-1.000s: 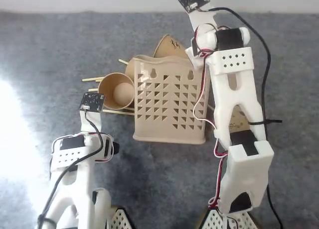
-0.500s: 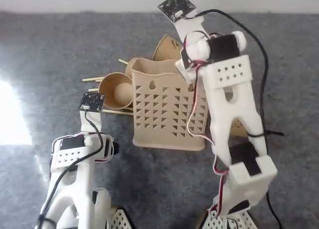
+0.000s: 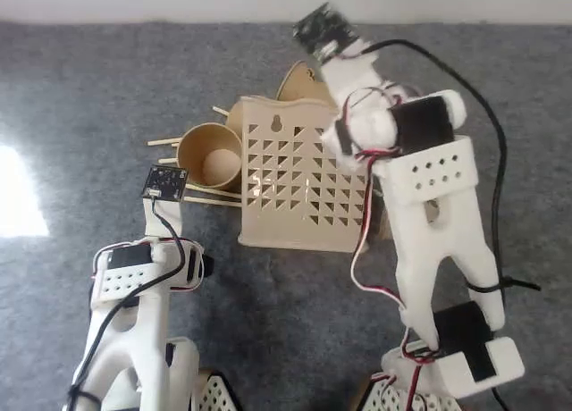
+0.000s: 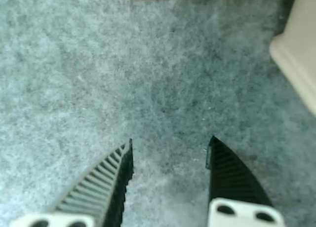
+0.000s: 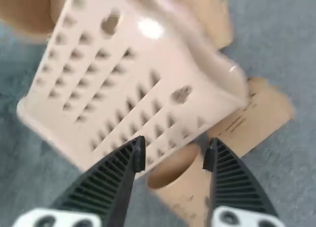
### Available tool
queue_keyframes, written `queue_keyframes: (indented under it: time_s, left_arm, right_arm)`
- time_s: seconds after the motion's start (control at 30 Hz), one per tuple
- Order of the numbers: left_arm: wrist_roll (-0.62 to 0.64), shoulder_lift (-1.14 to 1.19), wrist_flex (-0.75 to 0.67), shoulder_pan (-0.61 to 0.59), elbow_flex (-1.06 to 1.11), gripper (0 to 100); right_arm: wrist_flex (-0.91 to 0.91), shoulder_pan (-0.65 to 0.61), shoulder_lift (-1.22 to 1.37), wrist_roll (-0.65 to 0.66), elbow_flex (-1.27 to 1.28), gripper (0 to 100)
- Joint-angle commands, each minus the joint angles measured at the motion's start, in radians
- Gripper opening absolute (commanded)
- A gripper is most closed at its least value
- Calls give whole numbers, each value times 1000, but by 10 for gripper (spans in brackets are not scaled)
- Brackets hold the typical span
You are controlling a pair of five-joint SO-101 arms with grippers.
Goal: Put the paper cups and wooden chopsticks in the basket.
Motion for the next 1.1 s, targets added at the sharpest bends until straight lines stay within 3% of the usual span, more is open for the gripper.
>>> queue_keyframes:
  time_s: [0.0,0.43,0.67,1.07]
  left_arm:
    - [-3,-20,-29,3,-2,232]
    - [-3,-21,-31,3,-2,232]
    - [-3,-21,-31,6,-2,232]
    - [-3,-23,-31,8,-2,232]
  right_arm:
    - [-176,48,-38,15,-32,209]
    - [-452,76,303,18,-38,208]
    - [-380,68,325,107,-38,208]
    - [-180,2,194,109,-38,208]
